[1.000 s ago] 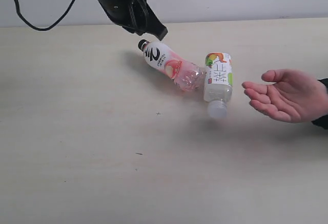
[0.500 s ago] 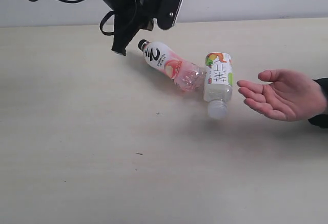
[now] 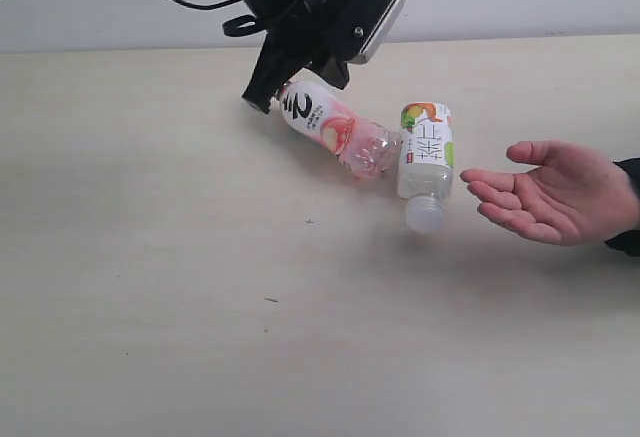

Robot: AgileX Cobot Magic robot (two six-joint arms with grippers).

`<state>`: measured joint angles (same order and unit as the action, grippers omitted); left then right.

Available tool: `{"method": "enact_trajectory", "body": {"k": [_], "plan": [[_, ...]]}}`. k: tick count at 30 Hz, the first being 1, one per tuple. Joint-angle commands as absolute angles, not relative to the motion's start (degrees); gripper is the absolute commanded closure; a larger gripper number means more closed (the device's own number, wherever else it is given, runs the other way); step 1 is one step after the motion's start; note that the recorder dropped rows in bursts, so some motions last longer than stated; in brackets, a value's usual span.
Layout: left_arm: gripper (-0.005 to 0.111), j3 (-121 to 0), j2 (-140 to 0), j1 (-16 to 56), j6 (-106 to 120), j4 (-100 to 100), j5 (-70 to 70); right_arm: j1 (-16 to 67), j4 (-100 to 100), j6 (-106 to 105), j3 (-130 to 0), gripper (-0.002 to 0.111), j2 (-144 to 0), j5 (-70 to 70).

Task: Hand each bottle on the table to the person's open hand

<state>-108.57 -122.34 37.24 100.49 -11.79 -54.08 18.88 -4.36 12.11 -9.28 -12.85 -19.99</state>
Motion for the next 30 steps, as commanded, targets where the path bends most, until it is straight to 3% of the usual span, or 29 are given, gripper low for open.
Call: {"method": "enact_trajectory", "body": {"k": [1, 7, 9, 12, 16, 18, 30], "plan": [[0.107, -114.38, -126.32, 36.63, 100.2, -12.44, -58.05, 18.69, -4.43, 12.13, -8.98, 0.108, -12.68, -19.18], [0.106, -117.28, -131.02, 35.98, 99.04, -12.33, -55.81, 18.69, -4.43, 12.13, -8.98, 0.108, -12.68, -19.18], [0.099, -117.28, -131.7, 35.98, 97.16, -11.54, -52.59, 18.69, -4.43, 12.13, -8.98, 0.108, -12.68, -19.18], [0.074, -117.28, -131.97, 35.98, 96.42, -11.15, -50.9, 18.69, -4.43, 12.13, -8.98, 0.108, -12.68, -19.18], [0.021, -117.28, -132.21, 35.98, 96.65, -11.14, -50.63, 18.69, -4.43, 12.13, -8.98, 0.108, -12.68, -19.18], [0.007, -117.28, -132.59, 35.98, 96.65, -11.14, -50.5, 18.69, -4.43, 12.13, -8.98, 0.108, -12.68, -19.18], [0.006, -117.28, -133.59, 35.31, 97.14, -10.73, -50.57, 18.69, -4.43, 12.13, -8.98, 0.108, -12.68, -19.18]]}}
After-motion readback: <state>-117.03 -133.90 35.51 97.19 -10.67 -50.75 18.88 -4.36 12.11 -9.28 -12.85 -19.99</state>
